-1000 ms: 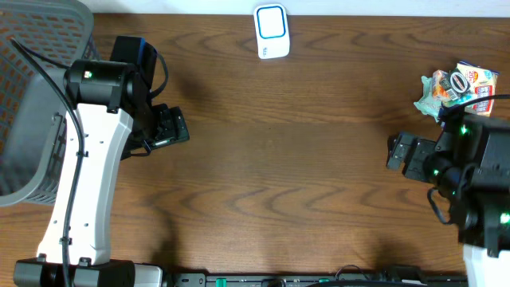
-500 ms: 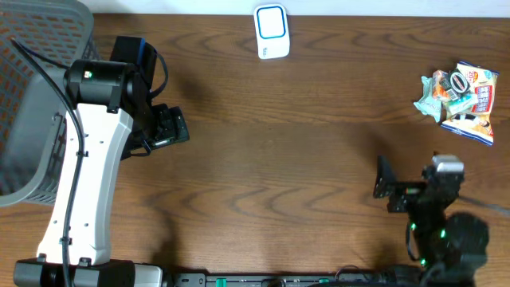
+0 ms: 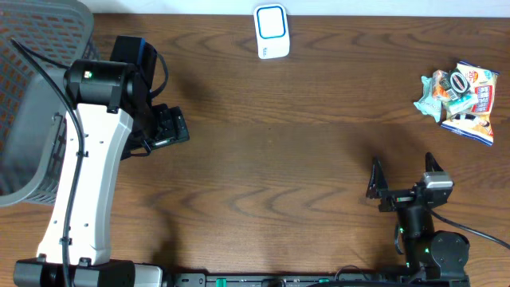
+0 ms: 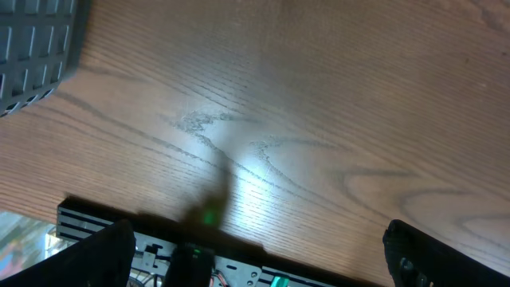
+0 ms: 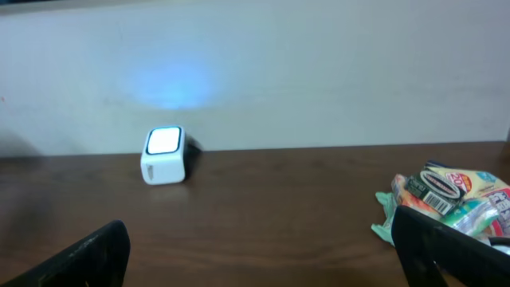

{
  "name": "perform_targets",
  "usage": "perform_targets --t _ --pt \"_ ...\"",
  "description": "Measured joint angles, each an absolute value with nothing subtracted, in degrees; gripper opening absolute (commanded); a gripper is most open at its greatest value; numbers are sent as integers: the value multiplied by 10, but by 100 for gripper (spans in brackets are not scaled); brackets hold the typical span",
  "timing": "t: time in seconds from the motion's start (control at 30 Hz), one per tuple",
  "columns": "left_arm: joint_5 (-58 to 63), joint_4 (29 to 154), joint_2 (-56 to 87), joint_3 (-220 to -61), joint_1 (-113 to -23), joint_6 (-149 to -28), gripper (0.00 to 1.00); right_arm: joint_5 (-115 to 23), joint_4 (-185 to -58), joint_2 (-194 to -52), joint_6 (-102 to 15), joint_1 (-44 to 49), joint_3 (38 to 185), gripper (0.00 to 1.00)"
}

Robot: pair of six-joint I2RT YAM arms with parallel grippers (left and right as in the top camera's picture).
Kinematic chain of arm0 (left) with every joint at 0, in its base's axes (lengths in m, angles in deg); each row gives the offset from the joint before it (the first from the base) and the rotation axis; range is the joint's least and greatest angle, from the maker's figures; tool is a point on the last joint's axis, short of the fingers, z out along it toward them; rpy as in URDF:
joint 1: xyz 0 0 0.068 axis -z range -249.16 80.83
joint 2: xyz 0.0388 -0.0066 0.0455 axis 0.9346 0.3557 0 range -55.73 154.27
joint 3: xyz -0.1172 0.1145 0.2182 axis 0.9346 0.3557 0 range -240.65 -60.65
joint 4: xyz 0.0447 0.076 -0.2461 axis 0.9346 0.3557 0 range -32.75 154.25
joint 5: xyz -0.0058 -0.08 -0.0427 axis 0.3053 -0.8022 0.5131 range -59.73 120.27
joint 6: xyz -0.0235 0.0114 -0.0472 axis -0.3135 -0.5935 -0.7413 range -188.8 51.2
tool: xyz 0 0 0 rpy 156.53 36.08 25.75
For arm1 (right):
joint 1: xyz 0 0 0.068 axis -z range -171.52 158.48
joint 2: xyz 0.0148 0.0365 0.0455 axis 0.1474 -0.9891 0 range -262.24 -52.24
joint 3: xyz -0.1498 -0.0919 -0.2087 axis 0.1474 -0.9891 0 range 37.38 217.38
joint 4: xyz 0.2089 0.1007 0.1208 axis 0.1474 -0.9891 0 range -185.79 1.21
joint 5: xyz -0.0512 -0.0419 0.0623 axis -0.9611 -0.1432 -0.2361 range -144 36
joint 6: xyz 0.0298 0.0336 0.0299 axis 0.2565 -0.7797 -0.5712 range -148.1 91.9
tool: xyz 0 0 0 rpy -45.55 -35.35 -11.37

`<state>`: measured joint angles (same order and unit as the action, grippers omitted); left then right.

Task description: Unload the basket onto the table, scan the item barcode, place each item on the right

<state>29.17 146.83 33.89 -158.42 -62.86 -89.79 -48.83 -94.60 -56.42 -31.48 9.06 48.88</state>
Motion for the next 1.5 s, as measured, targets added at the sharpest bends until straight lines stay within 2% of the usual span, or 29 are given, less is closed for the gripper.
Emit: perform_targets --t 0.47,0.7,0.9,1.5 --pt "292 1468 339 -1584 -629 -898 98 -505 -825 -530 -329 90 390 99" --pt "292 1468 339 -1584 -629 -898 98 -524 -853 -529 -339 89 378 99" --pt "292 1468 339 -1584 -629 -898 98 -533 -927 -529 -339 89 378 99" --pt "292 1468 339 -1584 -629 -898 98 -533 -929 -529 -291 89 378 99"
